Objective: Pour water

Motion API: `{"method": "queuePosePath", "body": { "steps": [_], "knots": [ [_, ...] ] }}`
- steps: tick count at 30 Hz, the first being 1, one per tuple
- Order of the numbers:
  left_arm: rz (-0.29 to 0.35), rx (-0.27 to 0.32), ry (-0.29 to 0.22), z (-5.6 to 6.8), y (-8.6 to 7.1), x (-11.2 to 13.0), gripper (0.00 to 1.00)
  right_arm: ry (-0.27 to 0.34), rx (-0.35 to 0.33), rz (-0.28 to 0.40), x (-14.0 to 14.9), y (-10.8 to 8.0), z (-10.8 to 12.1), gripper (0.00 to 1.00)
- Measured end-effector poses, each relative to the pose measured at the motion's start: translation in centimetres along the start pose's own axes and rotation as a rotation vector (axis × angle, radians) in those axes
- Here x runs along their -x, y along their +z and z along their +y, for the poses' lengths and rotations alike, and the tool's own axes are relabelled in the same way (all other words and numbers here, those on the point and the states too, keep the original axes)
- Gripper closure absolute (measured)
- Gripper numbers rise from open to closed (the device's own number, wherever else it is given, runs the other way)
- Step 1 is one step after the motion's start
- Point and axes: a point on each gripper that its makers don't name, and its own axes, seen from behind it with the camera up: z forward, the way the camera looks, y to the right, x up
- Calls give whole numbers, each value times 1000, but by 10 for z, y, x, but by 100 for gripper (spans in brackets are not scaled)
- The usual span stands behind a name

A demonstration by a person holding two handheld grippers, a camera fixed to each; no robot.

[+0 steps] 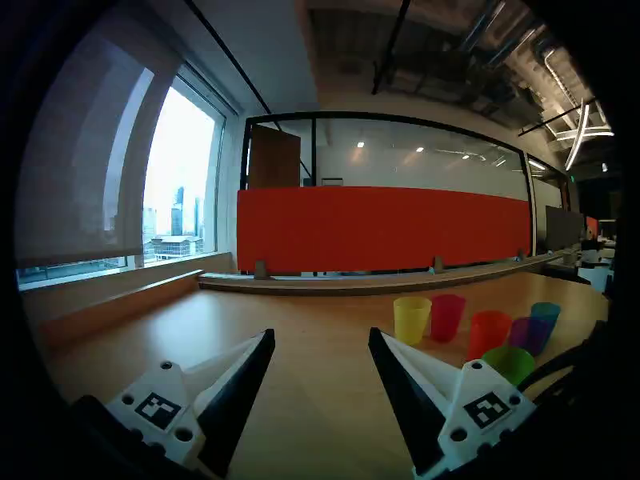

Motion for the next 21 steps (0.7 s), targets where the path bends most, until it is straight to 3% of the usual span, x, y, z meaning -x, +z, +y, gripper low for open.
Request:
{"method": "queuePosePath", "body": {
  "steps": [21],
  "knots": [
    [0, 0, 0, 0, 0, 0, 13, 0, -2, -2, -1, -1, 0, 1]
  ]
}}
